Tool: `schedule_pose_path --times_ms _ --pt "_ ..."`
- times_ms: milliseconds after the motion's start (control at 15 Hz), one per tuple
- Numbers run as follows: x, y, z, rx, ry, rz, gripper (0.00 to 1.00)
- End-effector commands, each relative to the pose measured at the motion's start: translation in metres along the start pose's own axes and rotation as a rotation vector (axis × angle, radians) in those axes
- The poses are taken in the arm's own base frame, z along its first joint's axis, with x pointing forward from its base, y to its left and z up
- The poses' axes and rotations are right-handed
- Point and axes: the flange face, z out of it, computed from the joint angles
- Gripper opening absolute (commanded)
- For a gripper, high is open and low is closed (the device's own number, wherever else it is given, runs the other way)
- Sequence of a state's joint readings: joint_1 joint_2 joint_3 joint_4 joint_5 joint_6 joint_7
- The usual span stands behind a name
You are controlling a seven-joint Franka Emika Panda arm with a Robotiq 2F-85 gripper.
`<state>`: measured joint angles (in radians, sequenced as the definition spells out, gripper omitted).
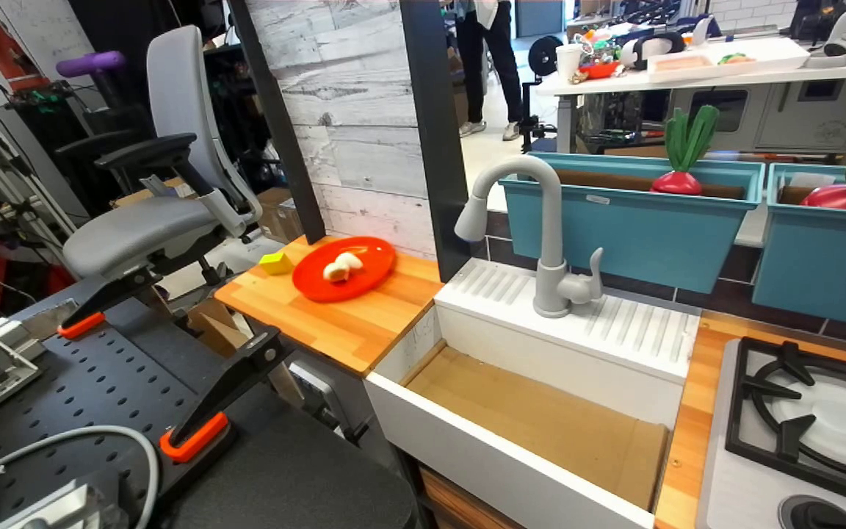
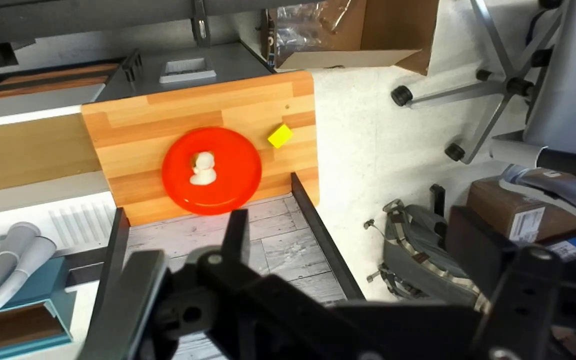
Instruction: Pick up an object and drop it on another position
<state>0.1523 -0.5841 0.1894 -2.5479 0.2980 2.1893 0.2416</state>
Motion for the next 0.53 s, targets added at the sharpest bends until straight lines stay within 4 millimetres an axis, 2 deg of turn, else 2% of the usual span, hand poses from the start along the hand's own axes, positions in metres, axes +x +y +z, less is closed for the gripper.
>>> schedule_pose_path --times_ms 0,467 --pt "0.032 -0.004 0.055 -0.018 0.018 0.027 1.0" --pt "0.062 0.001 0.179 -0.051 -0.02 0.018 1.0"
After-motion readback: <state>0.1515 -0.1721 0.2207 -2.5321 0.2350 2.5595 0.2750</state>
